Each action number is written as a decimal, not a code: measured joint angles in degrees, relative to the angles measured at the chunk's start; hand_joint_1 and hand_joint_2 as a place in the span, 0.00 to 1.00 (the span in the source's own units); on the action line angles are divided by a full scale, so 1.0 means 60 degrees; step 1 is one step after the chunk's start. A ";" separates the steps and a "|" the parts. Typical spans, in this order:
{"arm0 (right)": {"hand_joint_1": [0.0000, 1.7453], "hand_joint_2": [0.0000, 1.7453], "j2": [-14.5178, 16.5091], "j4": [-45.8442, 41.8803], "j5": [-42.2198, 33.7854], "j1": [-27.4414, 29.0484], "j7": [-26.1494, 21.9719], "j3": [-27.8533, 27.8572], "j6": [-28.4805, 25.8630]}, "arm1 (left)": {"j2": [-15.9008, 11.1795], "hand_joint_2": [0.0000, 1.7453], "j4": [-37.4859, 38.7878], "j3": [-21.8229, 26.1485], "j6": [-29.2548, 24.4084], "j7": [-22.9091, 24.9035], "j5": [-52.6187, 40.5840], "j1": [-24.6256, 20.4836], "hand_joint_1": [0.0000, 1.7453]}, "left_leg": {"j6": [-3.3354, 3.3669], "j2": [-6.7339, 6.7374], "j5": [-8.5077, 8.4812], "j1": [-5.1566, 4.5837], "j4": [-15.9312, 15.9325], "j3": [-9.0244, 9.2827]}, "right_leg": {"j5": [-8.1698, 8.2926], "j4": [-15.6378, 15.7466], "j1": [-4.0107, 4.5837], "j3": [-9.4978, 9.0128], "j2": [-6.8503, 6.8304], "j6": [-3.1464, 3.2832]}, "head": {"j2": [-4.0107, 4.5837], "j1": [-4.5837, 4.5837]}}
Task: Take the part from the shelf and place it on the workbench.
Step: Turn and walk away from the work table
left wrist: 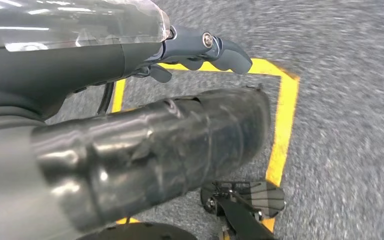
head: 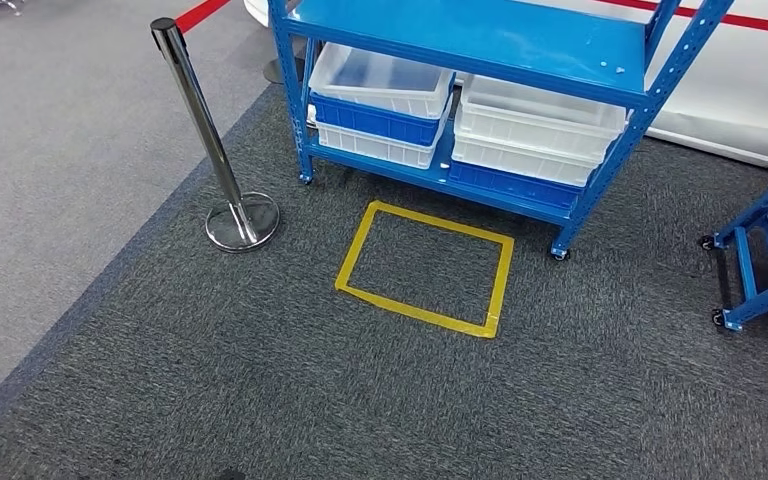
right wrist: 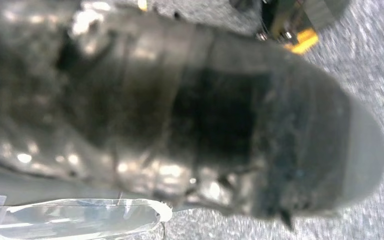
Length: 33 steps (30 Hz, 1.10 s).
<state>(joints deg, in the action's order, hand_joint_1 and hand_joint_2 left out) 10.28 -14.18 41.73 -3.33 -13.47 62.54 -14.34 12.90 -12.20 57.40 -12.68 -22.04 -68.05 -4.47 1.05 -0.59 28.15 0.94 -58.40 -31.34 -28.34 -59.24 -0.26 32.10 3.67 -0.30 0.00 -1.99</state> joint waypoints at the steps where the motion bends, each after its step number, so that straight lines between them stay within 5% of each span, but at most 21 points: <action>1: 0.00 0.00 -0.0001 0.0012 0.0033 0.0000 0.0039 -0.0023 0.0050 | 0.0000 0.00 0.0000 0.0000 0.0021 -0.0008 -0.0014 0.0005 0.00 | 0.0068 0.0033 -0.0030 0.0019 0.0047 0.0018 | -0.0132 -0.0178 -0.0003 0.0070 -0.0123 -0.0046 | 0.0000 -0.0004; 4: 0.00 0.00 -0.0002 0.0043 0.0142 -0.0009 0.0161 -0.0111 0.0207 | 0.0000 0.00 0.0000 0.0000 0.0102 -0.0033 -0.0061 0.0026 0.00 | 0.0188 0.0140 -0.0047 0.0031 0.0110 0.0034 | -0.0966 -0.1742 -0.0035 0.0813 -0.0481 -0.0167 | 0.0000 -0.0010; 6: 0.00 0.00 -0.0001 0.0063 0.0181 -0.0006 0.0219 -0.0168 0.0276 | 0.0000 0.00 0.0000 0.0000 0.0194 -0.0043 -0.0066 0.0046 0.00 | 0.0192 0.0208 -0.0004 0.0025 0.0106 0.0048 | -0.1165 -0.2588 -0.0077 0.1266 -0.0512 -0.0218 | 0.0000 -0.0008; 8: 0.00 0.00 -0.0001 0.0072 0.0214 0.0014 0.0274 -0.0197 0.0314 | 0.0001 0.00 0.0000 0.0000 0.0281 -0.0065 -0.0066 0.0054 0.00 | 0.0164 0.0236 0.0053 0.0026 0.0104 0.0116 | -0.0641 -0.2031 -0.0108 0.1019 -0.0549 -0.0222 | 0.0000 -0.0008; 11: 0.00 0.00 -0.0001 0.0073 0.0250 0.0029 0.0307 -0.0222 0.0382 | 0.0004 0.00 0.0000 0.0000 0.0319 -0.0105 -0.0068 0.0053 0.00 | 0.0036 0.0265 0.0158 -0.0004 0.0097 0.0229 | 0.0078 -0.0209 -0.0057 0.0129 -0.0692 -0.0121 | 0.0000 -0.0009; 16: 0.00 0.00 -0.0001 0.0073 0.0269 0.0022 0.0305 -0.0273 0.0429 | 0.0003 0.00 0.0000 -0.0003 0.0311 -0.0126 -0.0068 0.0012 0.00 | -0.0221 0.0308 0.0341 -0.0005 -0.0014 0.0306 | 0.0034 0.0162 -0.0034 -0.0102 -0.0639 0.0155 | 0.0000 -0.0001; 18: 0.00 0.00 0.0001 0.0073 0.0273 0.0024 0.0303 -0.0282 0.0432 | 0.0000 0.00 0.0000 -0.0004 0.0307 -0.0129 -0.0067 0.0017 0.00 | -0.0295 0.0238 0.0770 0.0016 -0.0895 -0.0115 | 0.0027 0.0239 -0.0066 -0.0208 -0.0626 0.0275 | 0.0000 0.0012; 20: 0.00 0.00 0.0002 0.0073 0.0276 0.0025 0.0303 -0.0292 0.0438 | 0.0000 0.00 0.0000 -0.0004 0.0307 -0.0130 -0.0066 0.0036 0.00 | -0.0336 0.0196 0.1234 0.0015 -0.2212 -0.0877 | -0.0036 0.0245 -0.0041 -0.0269 -0.0604 0.0351 | 0.0000 0.0022; 22: 0.00 0.00 0.0002 0.0073 0.0283 0.0031 0.0303 -0.0301 0.0441 | 0.0000 0.00 0.0000 -0.0004 0.0300 -0.0130 -0.0065 0.0066 0.00 | -0.0331 0.0192 0.1079 0.0014 -0.2669 -0.1284 | -0.0134 0.0240 -0.0013 -0.0383 -0.0546 0.0366 | 0.0000 0.0022; 24: 0.00 0.00 0.0002 0.0073 0.0291 0.0039 0.0303 -0.0304 0.0441 | -0.0001 0.00 0.0000 -0.0004 0.0279 -0.0130 -0.0065 0.0081 0.00 | -0.0255 0.0185 0.0269 0.0005 -0.1713 -0.0999 | -0.0267 0.0238 0.0006 -0.0572 -0.0486 0.0333 | 0.0000 0.0020; 26: 0.00 0.00 0.0009 0.0076 0.0294 0.0037 0.0303 -0.0305 0.0441 | -0.0013 0.00 0.0000 -0.0004 0.0254 -0.0132 -0.0065 0.0084 0.00 | -0.0139 0.0158 -0.0254 -0.0044 -0.0558 -0.0516 | -0.0414 0.0229 0.0039 -0.0695 -0.0450 0.0257 | 0.0000 0.0017; 31: 0.00 0.00 0.0009 0.0083 0.0298 0.0008 0.0289 -0.0311 0.0451 | -0.0018 0.00 0.0000 -0.0007 0.0201 -0.0142 -0.0060 0.0067 0.00 | 0.0121 0.0143 -0.0213 -0.0046 0.0057 -0.0138 | -0.0533 0.0034 0.0029 -0.0804 -0.0464 -0.0009 | 0.0000 0.0008; 33: 0.00 0.00 0.0002 0.0084 0.0301 0.0002 0.0275 -0.0311 0.0458 | -0.0015 0.00 0.0000 -0.0007 0.0185 -0.0146 -0.0056 0.0069 0.00 | 0.0206 0.0155 -0.0182 -0.0014 0.0157 0.0038 | -0.0890 -0.0681 -0.0006 -0.0438 -0.0494 -0.0100 | 0.0000 -0.0007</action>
<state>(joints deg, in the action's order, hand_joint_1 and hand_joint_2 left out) 10.29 -13.68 43.54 -3.32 -11.82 60.67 -11.60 12.81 -12.20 57.35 -11.57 -22.91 -68.38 -4.05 2.29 0.34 27.06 0.86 -57.46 -31.11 -33.68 -63.33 -0.30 29.47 0.71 -0.90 0.00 -2.04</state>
